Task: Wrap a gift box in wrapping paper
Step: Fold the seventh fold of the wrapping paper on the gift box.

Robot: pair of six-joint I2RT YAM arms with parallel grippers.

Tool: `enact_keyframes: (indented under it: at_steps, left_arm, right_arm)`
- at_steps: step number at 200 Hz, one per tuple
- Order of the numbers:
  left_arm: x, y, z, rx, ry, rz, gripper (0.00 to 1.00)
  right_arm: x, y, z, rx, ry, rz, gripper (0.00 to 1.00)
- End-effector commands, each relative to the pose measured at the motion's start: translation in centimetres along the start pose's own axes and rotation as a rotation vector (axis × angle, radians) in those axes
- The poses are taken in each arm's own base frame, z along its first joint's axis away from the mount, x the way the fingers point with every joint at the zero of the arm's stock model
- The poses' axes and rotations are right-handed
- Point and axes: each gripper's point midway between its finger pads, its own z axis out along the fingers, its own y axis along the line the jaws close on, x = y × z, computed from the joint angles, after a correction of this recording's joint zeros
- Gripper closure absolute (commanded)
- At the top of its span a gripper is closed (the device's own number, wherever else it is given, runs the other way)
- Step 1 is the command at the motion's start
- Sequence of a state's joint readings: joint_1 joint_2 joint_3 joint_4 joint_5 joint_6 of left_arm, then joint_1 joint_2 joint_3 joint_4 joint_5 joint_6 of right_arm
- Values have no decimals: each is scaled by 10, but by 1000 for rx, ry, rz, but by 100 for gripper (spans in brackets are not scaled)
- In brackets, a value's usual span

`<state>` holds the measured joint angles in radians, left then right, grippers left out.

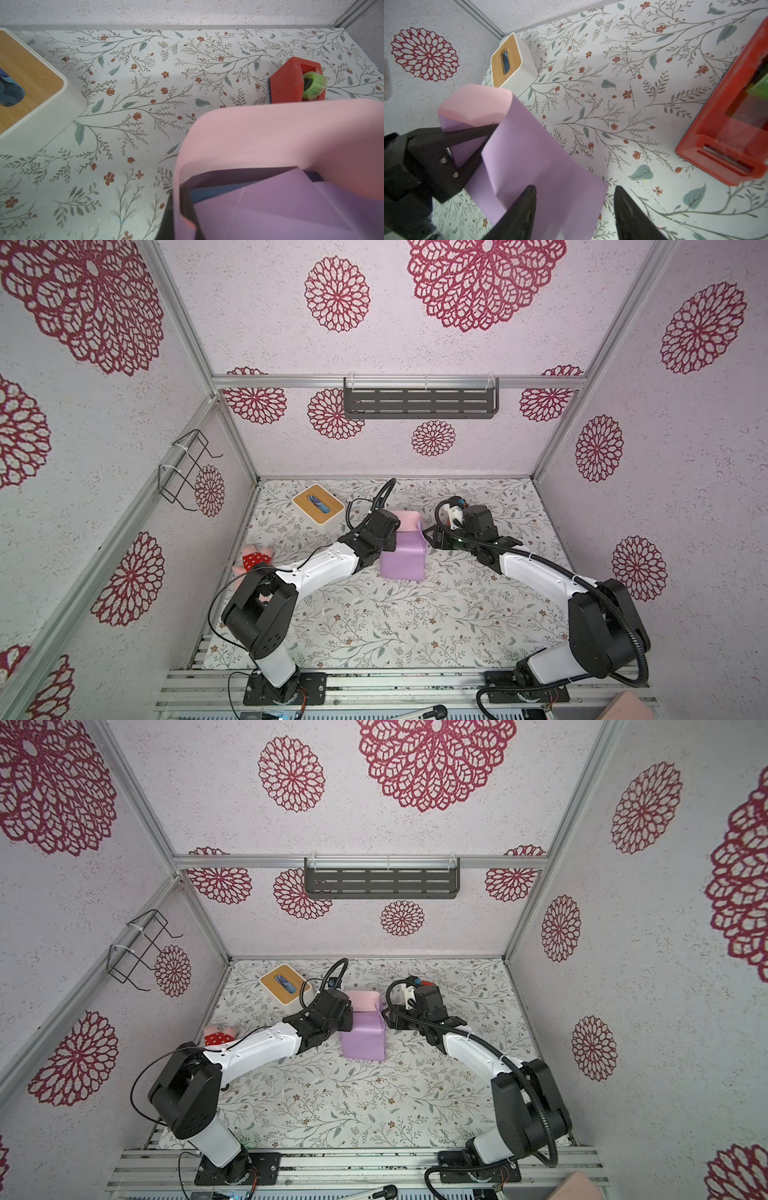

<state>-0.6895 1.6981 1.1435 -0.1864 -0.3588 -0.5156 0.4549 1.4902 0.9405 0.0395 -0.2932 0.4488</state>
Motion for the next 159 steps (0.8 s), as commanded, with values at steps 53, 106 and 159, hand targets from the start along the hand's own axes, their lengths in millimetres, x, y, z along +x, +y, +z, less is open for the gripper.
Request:
enact_keyframes:
  at_steps: [53, 106, 159]
  left_arm:
    - [17, 3, 2, -22, 45, 39, 100]
    - [16, 2, 1, -18, 45, 42, 100]
    - [18, 2, 1, -14, 47, 38, 100]
  right_arm:
    - [-19, 21, 11, -53, -31, -3, 35]
    - [-13, 24, 24, -60, -8, -3, 30]
    - [0, 6, 39, -26, 20, 27, 28]
